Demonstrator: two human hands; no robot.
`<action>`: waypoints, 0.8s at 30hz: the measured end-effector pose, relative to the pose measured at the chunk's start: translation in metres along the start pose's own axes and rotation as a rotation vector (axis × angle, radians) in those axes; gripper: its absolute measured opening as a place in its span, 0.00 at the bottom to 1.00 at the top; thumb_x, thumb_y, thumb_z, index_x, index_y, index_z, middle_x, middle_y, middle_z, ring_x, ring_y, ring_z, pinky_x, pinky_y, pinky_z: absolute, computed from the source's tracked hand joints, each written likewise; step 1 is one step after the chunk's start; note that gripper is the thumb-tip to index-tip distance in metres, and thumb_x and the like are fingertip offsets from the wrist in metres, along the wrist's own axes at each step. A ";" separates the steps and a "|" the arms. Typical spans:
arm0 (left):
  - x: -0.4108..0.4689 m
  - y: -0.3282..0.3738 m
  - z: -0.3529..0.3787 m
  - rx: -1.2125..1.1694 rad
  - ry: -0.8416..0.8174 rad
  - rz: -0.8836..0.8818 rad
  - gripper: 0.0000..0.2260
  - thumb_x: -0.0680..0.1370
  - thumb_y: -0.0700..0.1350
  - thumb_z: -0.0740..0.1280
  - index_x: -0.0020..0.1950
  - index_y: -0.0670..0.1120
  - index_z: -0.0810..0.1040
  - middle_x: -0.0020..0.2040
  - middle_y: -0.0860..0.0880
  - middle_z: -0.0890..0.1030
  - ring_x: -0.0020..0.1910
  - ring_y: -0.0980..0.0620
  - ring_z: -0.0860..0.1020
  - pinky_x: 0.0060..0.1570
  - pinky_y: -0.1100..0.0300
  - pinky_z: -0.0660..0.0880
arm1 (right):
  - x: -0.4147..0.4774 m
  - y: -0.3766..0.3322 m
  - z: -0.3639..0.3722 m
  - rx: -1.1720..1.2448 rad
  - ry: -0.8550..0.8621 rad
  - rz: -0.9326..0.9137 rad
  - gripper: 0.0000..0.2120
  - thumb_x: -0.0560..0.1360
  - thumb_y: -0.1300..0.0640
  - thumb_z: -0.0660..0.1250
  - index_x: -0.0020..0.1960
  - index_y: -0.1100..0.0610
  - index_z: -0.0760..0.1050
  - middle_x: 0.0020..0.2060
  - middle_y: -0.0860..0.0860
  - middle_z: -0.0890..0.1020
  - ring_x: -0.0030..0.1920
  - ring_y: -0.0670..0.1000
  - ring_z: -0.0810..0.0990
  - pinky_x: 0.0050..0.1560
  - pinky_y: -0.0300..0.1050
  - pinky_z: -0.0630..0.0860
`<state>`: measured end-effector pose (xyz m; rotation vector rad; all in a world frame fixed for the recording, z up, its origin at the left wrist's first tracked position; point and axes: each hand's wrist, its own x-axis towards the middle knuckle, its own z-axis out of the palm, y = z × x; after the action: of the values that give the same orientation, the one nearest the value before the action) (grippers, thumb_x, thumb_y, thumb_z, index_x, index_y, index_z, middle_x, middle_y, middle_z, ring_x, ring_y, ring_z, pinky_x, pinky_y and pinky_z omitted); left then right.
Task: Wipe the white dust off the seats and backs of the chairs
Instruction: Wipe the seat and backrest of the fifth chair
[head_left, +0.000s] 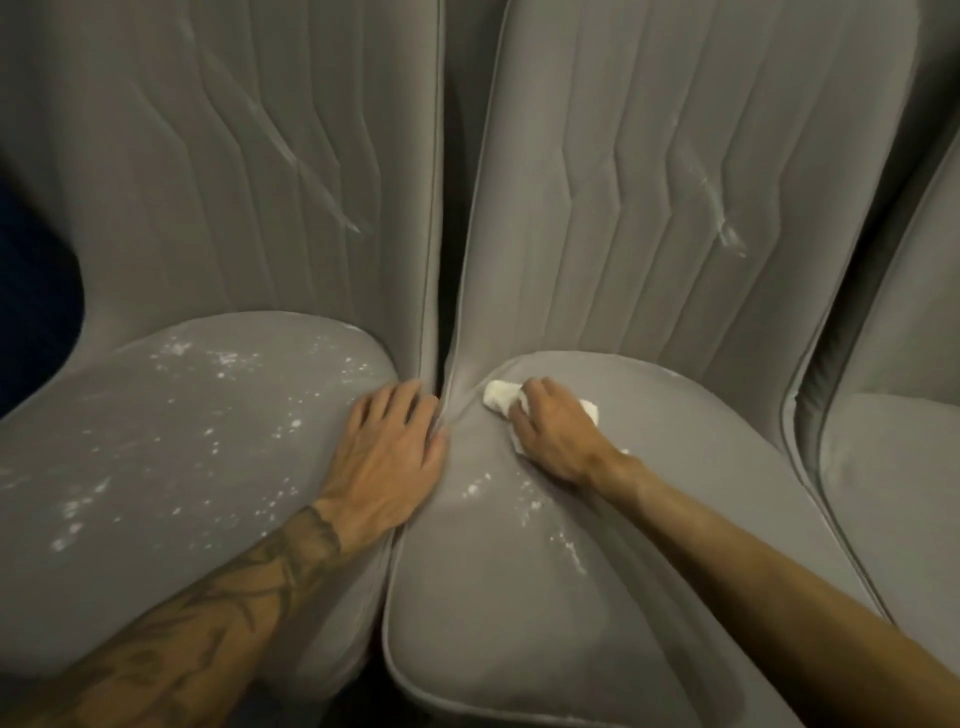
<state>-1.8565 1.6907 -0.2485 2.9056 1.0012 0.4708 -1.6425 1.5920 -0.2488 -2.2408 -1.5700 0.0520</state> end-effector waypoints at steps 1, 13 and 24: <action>-0.003 -0.002 0.000 -0.005 -0.019 0.005 0.22 0.83 0.56 0.51 0.68 0.47 0.76 0.72 0.44 0.74 0.69 0.43 0.72 0.70 0.46 0.68 | 0.010 0.006 -0.004 -0.022 0.012 0.061 0.13 0.84 0.55 0.58 0.53 0.66 0.73 0.52 0.66 0.77 0.54 0.65 0.75 0.58 0.55 0.65; -0.011 -0.002 0.009 -0.003 -0.003 -0.020 0.22 0.84 0.53 0.51 0.72 0.48 0.74 0.78 0.46 0.70 0.72 0.45 0.72 0.70 0.46 0.68 | 0.012 -0.025 0.008 -0.003 -0.077 -0.103 0.13 0.83 0.54 0.59 0.54 0.65 0.73 0.53 0.65 0.77 0.54 0.65 0.75 0.58 0.54 0.66; -0.013 -0.003 0.010 0.043 -0.021 -0.005 0.19 0.85 0.48 0.54 0.73 0.46 0.73 0.79 0.46 0.68 0.73 0.45 0.70 0.72 0.47 0.65 | -0.013 -0.056 0.022 0.072 -0.064 -0.213 0.11 0.82 0.54 0.59 0.53 0.62 0.73 0.50 0.61 0.78 0.48 0.61 0.75 0.55 0.56 0.70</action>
<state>-1.8650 1.6855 -0.2618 2.9390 1.0282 0.4231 -1.7025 1.6031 -0.2528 -2.0247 -1.8022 0.1190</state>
